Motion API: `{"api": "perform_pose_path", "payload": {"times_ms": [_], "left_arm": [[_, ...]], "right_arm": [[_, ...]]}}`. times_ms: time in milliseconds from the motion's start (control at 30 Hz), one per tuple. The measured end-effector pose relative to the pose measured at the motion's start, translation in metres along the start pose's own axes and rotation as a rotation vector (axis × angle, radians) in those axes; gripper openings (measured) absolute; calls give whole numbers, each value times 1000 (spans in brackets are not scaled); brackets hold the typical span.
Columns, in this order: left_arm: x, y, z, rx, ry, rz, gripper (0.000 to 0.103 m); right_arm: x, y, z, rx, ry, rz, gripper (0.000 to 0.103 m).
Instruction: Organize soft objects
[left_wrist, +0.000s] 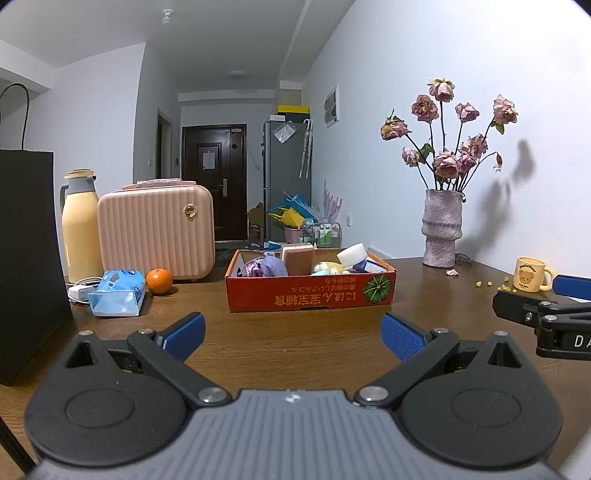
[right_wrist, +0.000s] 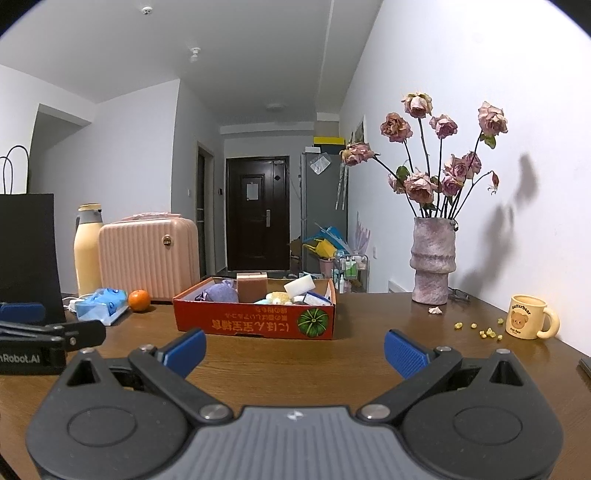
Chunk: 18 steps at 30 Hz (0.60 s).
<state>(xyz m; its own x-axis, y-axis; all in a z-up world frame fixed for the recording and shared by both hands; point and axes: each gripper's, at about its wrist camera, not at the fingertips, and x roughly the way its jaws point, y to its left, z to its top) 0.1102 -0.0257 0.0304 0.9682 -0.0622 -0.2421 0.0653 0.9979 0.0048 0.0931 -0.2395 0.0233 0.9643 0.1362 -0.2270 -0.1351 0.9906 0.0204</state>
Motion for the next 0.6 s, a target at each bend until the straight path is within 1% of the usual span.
{"api": "perform_pose_path", "payload": {"times_ms": [600], "left_arm": [[-3,0,0,-1,-7,0,103]], "right_arm": [[-4,7,3,-16,-13,6,103]]}}
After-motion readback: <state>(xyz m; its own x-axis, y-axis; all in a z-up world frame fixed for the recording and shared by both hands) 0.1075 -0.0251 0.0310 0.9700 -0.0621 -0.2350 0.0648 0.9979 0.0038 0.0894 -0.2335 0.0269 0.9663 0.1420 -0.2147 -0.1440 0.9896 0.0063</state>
